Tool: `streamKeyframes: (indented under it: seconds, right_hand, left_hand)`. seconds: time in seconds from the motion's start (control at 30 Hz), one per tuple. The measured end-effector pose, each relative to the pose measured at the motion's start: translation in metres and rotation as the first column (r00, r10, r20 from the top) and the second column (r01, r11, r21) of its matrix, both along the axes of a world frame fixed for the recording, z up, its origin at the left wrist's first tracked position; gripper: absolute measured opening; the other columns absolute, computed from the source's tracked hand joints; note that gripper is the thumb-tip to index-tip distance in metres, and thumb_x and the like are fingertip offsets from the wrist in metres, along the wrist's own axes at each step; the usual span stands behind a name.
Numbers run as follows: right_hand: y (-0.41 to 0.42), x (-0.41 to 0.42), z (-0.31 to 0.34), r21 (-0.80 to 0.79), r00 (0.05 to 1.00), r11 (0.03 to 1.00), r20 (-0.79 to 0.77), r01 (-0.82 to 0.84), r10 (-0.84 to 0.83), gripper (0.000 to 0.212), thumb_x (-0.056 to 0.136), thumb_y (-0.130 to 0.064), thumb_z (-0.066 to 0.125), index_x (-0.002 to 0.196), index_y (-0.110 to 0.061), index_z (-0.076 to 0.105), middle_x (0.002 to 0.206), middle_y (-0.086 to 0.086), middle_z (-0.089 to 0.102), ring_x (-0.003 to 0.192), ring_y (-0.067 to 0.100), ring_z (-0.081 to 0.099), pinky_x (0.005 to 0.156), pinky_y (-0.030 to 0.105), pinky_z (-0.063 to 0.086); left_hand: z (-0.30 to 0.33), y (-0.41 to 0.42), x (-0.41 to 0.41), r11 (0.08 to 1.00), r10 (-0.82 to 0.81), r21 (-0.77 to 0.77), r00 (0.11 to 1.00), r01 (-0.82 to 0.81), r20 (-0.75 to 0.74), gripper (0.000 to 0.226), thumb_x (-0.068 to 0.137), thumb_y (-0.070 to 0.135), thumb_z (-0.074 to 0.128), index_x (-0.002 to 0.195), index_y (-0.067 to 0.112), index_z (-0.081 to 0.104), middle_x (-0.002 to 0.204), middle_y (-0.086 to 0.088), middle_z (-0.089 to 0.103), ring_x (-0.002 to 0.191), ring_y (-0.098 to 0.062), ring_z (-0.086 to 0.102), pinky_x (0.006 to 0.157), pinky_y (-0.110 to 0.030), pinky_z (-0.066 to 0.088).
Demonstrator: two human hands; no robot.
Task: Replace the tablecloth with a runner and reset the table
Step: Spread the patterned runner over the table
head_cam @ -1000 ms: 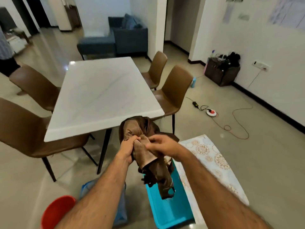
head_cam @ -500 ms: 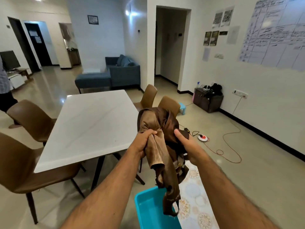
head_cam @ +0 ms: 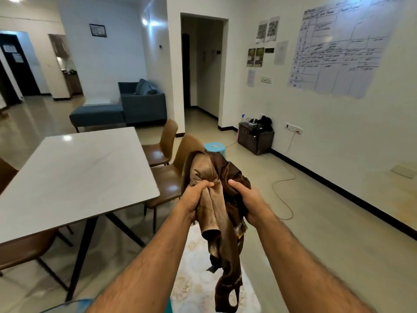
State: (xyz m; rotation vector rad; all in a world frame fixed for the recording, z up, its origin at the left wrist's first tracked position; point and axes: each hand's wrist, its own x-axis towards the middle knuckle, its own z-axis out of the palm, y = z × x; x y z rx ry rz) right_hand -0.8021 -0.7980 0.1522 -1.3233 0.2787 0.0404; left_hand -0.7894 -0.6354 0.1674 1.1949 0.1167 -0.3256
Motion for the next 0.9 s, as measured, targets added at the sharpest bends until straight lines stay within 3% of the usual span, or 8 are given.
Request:
streamKeyframes:
  seconds: [0.2,0.4,0.57,0.7,0.9]
  right_hand:
    - [-0.152,-0.005,-0.003,-0.058,0.997,0.996,0.014,0.074,-0.073,0.043,0.078,-0.036,0.079,0.113,-0.014,0.069,0.102,0.007,0.075,0.096,0.026,0.071,0.089,0.041,0.057]
    - [-0.248,0.019,-0.005,-0.075,0.989,0.987,0.039,0.144,-0.142,0.043,0.076,-0.037,0.080,0.112,-0.014,0.070,0.100,0.007,0.075,0.096,0.026,0.072,0.091,0.045,0.056]
    - [-0.306,0.073,-0.023,-0.067,0.991,0.989,0.037,0.131,-0.128,0.066,0.059,-0.049,0.084,0.115,-0.018,0.068,0.105,0.005,0.075,0.100,0.027,0.070,0.095,0.048,0.054]
    - [-0.340,0.138,-0.034,-0.043,0.994,0.994,0.038,0.102,-0.100,0.037,0.076,-0.036,0.080,0.107,-0.020,0.069,0.102,0.007,0.075,0.099,0.029,0.070,0.093,0.048,0.054]
    - [-0.353,0.252,-0.041,-0.037,1.000,0.999,0.025,0.004,-0.003,0.038,0.083,-0.029,0.075,0.118,-0.013,0.068,0.104,0.011,0.074,0.099,0.030,0.071,0.093,0.049,0.054]
  left_hand:
    - [-0.009,-0.151,0.012,0.996,-0.079,-0.045,0.996,0.077,-0.037,0.022,0.087,0.015,0.064,0.107,0.006,0.067,0.078,-0.010,0.069,0.067,-0.021,0.067,0.059,-0.031,0.053]
    - [-0.010,-0.253,0.045,0.992,-0.122,-0.032,0.991,0.121,-0.045,0.013,0.089,0.015,0.062,0.096,0.006,0.067,0.069,-0.008,0.069,0.059,-0.018,0.067,0.054,-0.027,0.054]
    - [-0.025,-0.310,0.099,0.991,-0.127,-0.057,0.991,0.125,-0.039,0.023,0.088,0.015,0.063,0.108,0.004,0.067,0.078,-0.010,0.069,0.065,-0.019,0.068,0.059,-0.028,0.054]
    - [-0.036,-0.340,0.157,0.994,-0.086,-0.065,0.996,0.083,-0.039,0.032,0.087,0.016,0.066,0.115,0.001,0.065,0.079,-0.010,0.070,0.067,-0.020,0.069,0.061,-0.029,0.055]
    - [-0.037,-0.353,0.258,0.998,0.034,-0.048,0.998,-0.036,-0.048,0.029,0.086,0.014,0.068,0.111,0.000,0.067,0.082,-0.012,0.071,0.067,-0.020,0.069,0.063,-0.029,0.056]
